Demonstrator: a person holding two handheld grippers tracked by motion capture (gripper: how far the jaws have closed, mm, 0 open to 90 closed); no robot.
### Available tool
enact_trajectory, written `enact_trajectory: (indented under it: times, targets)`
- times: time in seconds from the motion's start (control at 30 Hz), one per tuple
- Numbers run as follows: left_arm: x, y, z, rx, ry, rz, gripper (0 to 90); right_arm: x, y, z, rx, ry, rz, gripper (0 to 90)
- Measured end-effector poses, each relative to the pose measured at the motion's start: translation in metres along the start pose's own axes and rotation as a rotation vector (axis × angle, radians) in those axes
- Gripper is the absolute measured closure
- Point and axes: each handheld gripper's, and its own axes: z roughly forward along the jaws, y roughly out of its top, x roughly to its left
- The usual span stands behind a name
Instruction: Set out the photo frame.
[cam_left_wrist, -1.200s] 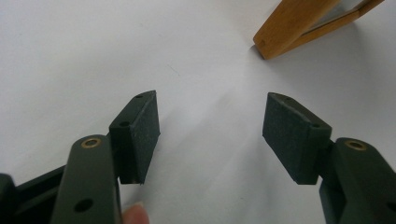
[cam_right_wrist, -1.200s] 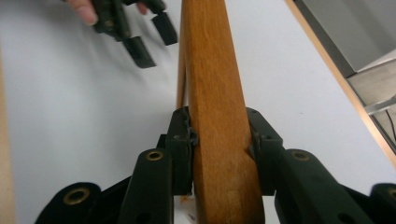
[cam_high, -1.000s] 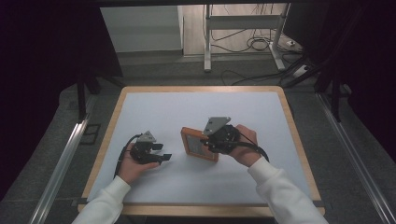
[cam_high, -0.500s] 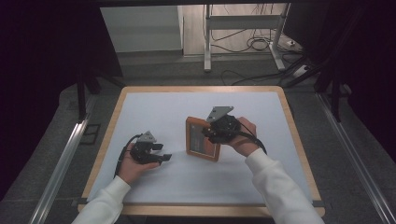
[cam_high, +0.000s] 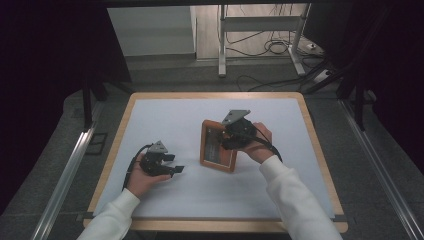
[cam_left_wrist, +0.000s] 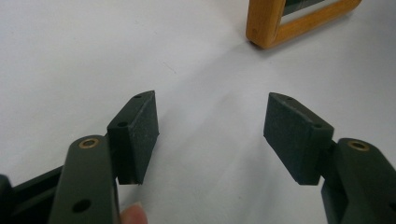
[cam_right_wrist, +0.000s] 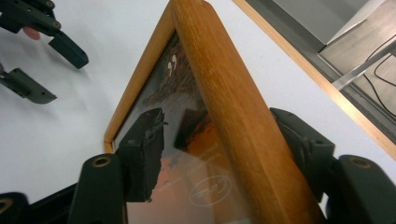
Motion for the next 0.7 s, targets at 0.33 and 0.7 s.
enact_trajectory:
  times: [0.33, 0.7]
  targets:
    - [0.0000, -0.0003, 0.0003, 0.000, -0.001, 0.001, 35.0, -0.0061, -0.0022, 0.0068, -0.003, -0.011, 0.043, 32.1]
    - [-0.0006, -0.0004, 0.0006, 0.000, -0.002, 0.003, 34.8, -0.0085, -0.0032, 0.0087, -0.016, -0.037, 0.073, 25.2]
